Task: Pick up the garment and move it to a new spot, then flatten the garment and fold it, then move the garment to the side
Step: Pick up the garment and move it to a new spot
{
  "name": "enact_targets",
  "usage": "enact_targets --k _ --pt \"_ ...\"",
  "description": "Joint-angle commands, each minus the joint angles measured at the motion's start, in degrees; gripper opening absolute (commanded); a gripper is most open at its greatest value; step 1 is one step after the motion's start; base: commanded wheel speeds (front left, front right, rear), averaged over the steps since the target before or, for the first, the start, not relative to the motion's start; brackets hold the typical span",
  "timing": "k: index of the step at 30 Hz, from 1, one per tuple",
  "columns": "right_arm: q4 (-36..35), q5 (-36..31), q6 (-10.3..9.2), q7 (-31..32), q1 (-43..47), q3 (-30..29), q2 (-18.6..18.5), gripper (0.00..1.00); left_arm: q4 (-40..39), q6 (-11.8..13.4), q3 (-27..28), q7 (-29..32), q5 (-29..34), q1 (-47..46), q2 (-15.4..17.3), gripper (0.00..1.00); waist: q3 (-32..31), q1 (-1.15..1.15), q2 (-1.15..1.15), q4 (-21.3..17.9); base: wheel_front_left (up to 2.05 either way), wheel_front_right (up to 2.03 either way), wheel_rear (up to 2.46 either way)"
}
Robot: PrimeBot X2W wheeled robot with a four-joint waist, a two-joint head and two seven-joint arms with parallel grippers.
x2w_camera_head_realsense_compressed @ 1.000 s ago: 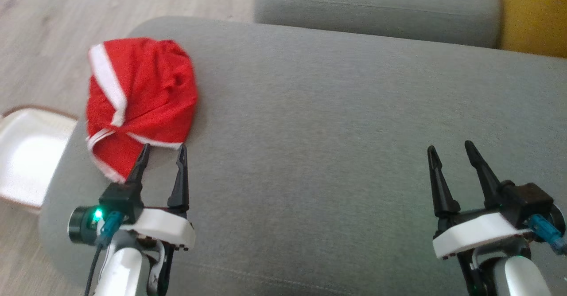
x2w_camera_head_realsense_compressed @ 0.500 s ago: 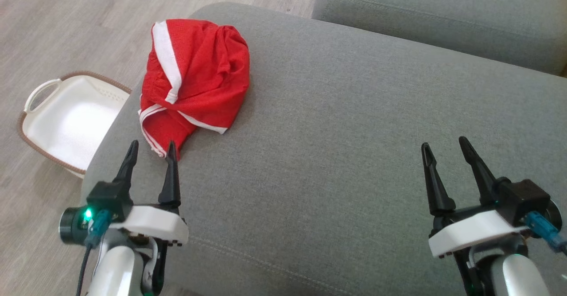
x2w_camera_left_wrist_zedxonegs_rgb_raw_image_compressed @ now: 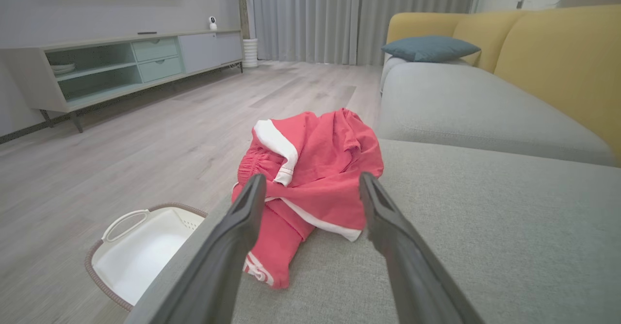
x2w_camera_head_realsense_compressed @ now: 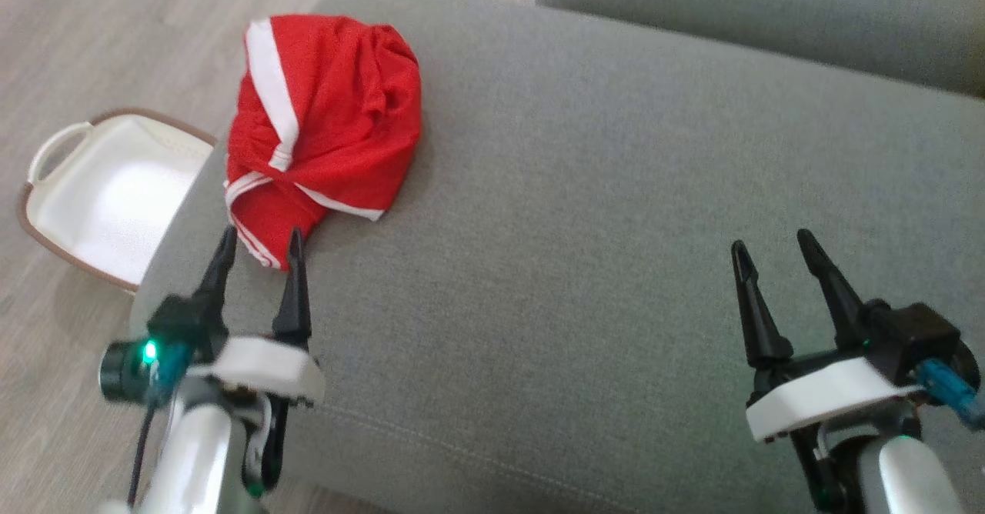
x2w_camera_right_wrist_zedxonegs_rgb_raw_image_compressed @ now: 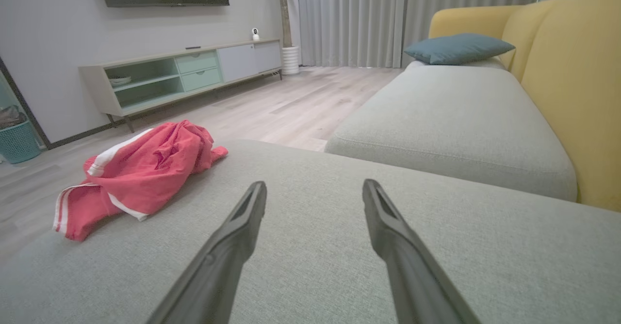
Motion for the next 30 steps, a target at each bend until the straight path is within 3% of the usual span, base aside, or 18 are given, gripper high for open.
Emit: enact_targets --k 1,7,16,26,27,28,29,30 --pt "-2.97 -0.15 0.23 0.59 -3.38 1.27 -1.36 1.0 -0.4 -0.36 1.75 0.43 -0.21 -5.96 1.37 1.0 3.11 0.0 0.0 -1.12 0.0 0.0 0.0" --pt "-5.9 -0.56 0.23 2.81 -5.78 1.47 -3.7 1.0 6.24 -1.55 3.21 3.87 -2.2 -16.06 2.6 1.0 10.52 0.0 0.0 -3.26 0.0 0.0 0.0" --pt "-8.22 0.08 0.23 4.74 -8.89 2.99 -6.35 1.0 25.28 -2.61 5.77 9.34 -4.21 -32.53 7.22 1.0 18.54 0.0 0.0 -6.6 0.0 0.0 0.0" --pt "-8.91 0.34 0.23 5.26 -9.63 2.93 -7.23 1.0 39.38 -1.91 6.61 13.35 -4.94 -41.38 10.38 1.0 21.17 0.0 0.0 -7.61 0.0 0.0 0.0" --pt "-8.93 0.32 0.23 5.3 -9.69 2.96 -7.23 1.0 40.71 -1.9 6.44 14.16 -4.89 -41.98 10.57 0.77 21.28 0.0 0.0 -7.64 0.0 0.0 0.0" --pt "-8.96 0.32 0.23 5.37 -9.75 2.98 -7.2 1.0 41.72 -1.97 6.35 14.52 -4.93 -42.56 10.73 0.44 21.38 0.0 0.0 -7.65 0.0 0.0 0.0" --pt "-8.99 0.33 0.23 5.44 -9.83 2.97 -7.18 1.0 42.48 -1.93 6.09 14.44 -4.68 -43.11 11.04 0.0 21.49 0.0 0.0 -7.63 0.0 0.0 0.0" --pt "-9.05 0.33 0.23 5.5 -9.94 2.97 -7.18 1.0 43.05 -1.85 5.83 14.06 -4.41 -43.61 11.36 0.0 21.64 0.0 0.0 -7.62 0.0 0.0 0.0"
